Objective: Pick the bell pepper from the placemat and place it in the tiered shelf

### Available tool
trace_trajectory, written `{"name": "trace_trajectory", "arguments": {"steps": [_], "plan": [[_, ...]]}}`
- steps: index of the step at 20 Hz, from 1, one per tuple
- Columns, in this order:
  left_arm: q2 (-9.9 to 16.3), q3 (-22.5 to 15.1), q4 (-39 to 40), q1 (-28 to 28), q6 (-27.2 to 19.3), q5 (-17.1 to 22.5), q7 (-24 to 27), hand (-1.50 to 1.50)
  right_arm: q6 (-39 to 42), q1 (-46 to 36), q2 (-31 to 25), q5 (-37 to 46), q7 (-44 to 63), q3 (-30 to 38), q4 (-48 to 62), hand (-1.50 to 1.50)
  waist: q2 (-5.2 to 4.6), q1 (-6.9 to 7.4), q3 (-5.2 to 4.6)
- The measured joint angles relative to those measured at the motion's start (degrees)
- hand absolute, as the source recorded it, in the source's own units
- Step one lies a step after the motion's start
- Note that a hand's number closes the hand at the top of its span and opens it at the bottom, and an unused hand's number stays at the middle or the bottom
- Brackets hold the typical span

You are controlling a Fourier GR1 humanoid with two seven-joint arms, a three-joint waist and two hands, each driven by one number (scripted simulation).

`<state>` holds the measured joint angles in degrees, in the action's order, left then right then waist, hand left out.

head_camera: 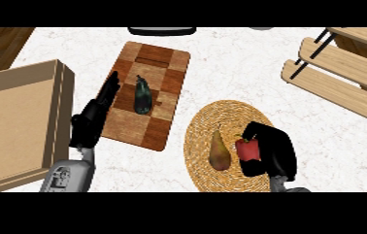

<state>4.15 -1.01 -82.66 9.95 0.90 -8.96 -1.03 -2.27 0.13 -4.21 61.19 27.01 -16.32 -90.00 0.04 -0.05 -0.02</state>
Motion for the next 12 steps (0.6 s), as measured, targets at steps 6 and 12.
{"name": "trace_trajectory", "arguments": {"steps": [6, 12], "plan": [[0.03, -0.22, -1.17, -0.04, 0.70, 0.37, -0.88, 0.00, -1.60, -9.61, 3.20, -1.38, 19.99, -0.81, 4.55, 1.50, -0.16, 0.92, 0.02], [-0.36, -0.69, -1.33, -0.72, 0.60, 0.05, -0.58, 0.00, -10.01, -19.62, 3.88, -3.71, 30.24, -2.06, 6.08, 1.50, -0.11, 1.01, 0.04]]}}
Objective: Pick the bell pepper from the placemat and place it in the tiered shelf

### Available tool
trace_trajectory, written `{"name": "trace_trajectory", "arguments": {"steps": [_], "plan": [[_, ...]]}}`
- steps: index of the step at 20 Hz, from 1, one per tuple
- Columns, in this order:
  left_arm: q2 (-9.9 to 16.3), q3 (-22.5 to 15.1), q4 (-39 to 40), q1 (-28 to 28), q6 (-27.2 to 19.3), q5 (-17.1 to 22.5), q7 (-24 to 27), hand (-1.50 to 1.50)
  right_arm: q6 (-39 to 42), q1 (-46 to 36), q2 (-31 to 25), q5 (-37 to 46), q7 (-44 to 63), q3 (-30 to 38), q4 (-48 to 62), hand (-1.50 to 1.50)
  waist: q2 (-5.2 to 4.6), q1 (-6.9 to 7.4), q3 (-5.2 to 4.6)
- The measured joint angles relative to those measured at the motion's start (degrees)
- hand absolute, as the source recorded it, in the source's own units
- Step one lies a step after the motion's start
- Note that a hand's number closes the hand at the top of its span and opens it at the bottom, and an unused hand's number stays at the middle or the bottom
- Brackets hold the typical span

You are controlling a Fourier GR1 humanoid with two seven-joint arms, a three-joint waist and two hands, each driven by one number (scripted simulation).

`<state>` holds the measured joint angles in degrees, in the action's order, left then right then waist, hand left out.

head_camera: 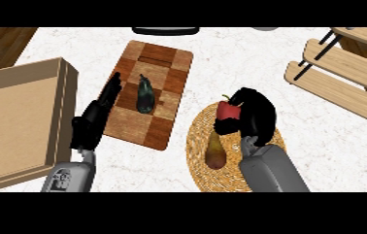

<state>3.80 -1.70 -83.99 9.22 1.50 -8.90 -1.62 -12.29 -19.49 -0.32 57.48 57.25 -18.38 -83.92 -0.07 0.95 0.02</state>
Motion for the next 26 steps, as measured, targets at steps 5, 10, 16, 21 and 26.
{"name": "trace_trajectory", "arguments": {"steps": [5, 10, 16, 21, 26], "plan": [[0.44, 0.57, 0.59, 0.53, 0.44, 0.35, -0.12, 0.00, -5.04, -5.38, 0.03, 3.22, 2.68, -1.53, -3.60, 1.50, 0.13, -0.37, -0.03], [0.53, 1.06, 0.42, 0.61, 0.05, 0.31, -0.90, 0.00, -3.58, -8.84, 0.00, 9.53, 6.77, -2.56, -11.15, 1.50, 0.35, -0.94, -0.06], [0.28, 0.88, 0.45, 0.18, -0.63, -0.37, -0.56, 0.00, 1.92, -13.75, -0.11, 19.11, 9.79, 1.73, -15.85, 1.50, 0.44, -1.32, -0.10], [-0.33, 0.43, 0.82, 0.22, -0.77, -0.55, -0.22, 0.00, 6.52, -18.42, -0.49, 24.93, 9.62, 6.64, -18.51, 1.50, 0.38, -1.31, -0.08], [0.29, 0.66, -0.10, -0.32, -0.04, -0.18, -0.31, 0.00, 12.15, -23.45, -2.19, 28.41, 7.57, 12.81, -19.03, 1.50, 0.34, -1.15, -0.07]]}}
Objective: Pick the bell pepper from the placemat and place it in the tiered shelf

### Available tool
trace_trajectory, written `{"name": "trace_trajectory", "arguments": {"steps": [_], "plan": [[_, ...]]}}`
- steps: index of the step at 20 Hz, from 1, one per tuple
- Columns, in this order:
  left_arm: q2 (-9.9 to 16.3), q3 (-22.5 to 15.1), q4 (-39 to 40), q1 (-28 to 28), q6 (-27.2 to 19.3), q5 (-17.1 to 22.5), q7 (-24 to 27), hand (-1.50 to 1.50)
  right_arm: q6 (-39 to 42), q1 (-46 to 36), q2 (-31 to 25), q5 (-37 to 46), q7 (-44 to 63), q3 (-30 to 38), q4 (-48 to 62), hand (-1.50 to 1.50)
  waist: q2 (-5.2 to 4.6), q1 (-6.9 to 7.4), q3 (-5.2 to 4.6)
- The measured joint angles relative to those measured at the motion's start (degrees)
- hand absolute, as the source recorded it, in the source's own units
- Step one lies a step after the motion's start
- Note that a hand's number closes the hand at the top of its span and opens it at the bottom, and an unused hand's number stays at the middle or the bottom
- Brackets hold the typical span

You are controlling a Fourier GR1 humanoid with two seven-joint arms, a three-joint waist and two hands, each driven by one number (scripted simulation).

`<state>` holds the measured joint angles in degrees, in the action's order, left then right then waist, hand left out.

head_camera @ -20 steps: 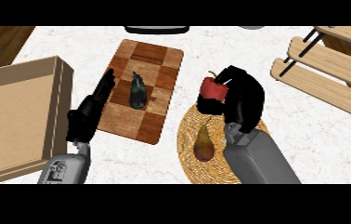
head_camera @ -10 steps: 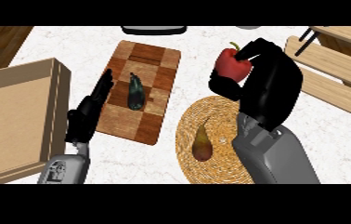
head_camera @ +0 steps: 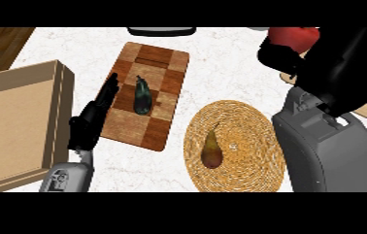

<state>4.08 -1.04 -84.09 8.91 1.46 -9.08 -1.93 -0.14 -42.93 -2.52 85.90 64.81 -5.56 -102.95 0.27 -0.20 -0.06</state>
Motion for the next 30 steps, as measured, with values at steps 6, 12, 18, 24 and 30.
{"name": "trace_trajectory", "arguments": {"steps": [6, 12, 18, 24, 30], "plan": [[-0.34, 0.08, 0.25, 0.76, -0.19, -0.02, -0.47, 0.00, 4.75, -4.89, -2.32, 0.97, -2.33, 7.34, 0.11, 1.50, -0.10, 0.07, 0.01], [-1.24, -0.64, 1.64, 0.35, -1.11, -1.14, 1.50, 0.00, 7.23, -8.49, -6.38, 1.48, -4.43, 12.95, 1.95, 1.50, -0.18, 0.19, 0.02], [-0.70, 0.40, 2.26, 1.26, -0.44, -0.31, 1.27, 0.00, 8.29, -8.75, -11.11, -0.11, -7.29, 17.04, 3.80, 1.50, -0.22, 0.22, 0.04], [-0.62, 0.22, 1.52, 0.81, 0.00, -0.25, 0.96, 0.00, 7.46, -9.38, -16.86, -1.57, -10.75, 19.60, 9.23, 1.50, -0.26, 0.38, 0.04], [-0.77, 0.04, 1.61, -0.22, -0.07, -0.52, 2.10, 0.00, 0.56, -7.20, -20.31, -0.81, -14.83, 20.06, 16.90, 1.50, -0.37, 0.55, 0.06]]}}
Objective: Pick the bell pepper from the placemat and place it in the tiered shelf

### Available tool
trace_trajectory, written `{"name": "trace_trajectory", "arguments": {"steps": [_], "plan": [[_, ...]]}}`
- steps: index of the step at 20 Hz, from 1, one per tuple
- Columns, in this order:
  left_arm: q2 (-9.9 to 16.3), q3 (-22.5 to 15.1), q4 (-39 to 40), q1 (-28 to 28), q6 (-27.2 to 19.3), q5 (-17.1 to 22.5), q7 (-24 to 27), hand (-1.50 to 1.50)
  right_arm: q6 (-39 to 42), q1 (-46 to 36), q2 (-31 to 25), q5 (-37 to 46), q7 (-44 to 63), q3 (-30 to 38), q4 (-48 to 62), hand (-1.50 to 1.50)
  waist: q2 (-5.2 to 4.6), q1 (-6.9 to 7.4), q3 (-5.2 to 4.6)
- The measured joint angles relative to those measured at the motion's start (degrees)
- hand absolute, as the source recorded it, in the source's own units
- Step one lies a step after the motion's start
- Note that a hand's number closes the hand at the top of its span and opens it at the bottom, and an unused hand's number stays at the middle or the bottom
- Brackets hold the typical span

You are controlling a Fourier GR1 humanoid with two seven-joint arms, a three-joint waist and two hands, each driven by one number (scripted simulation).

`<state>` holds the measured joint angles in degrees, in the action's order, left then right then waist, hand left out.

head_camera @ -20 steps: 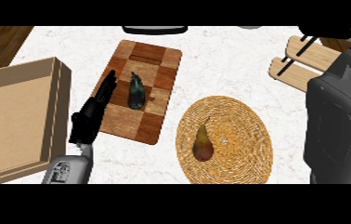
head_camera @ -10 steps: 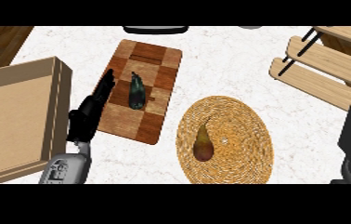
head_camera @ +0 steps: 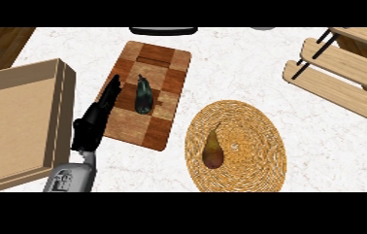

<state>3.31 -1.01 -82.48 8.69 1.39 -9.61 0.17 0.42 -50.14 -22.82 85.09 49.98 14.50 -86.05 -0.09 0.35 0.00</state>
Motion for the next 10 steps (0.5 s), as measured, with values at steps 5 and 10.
{"name": "trace_trajectory", "arguments": {"steps": [5, 10], "plan": [[0.28, 0.44, 0.41, 0.57, 0.66, 0.52, 0.00, 0.00, -7.79, 0.13, -2.28, -1.15, -4.60, 0.89, 7.82, 1.50, -0.04, 0.14, 0.00], [0.06, 0.29, -0.13, 1.55, 0.28, 0.19, -1.26, 0.00, -18.69, 1.41, -1.45, -6.33, -7.18, 4.77, 9.65, 1.50, -0.10, 0.13, 0.06]]}}
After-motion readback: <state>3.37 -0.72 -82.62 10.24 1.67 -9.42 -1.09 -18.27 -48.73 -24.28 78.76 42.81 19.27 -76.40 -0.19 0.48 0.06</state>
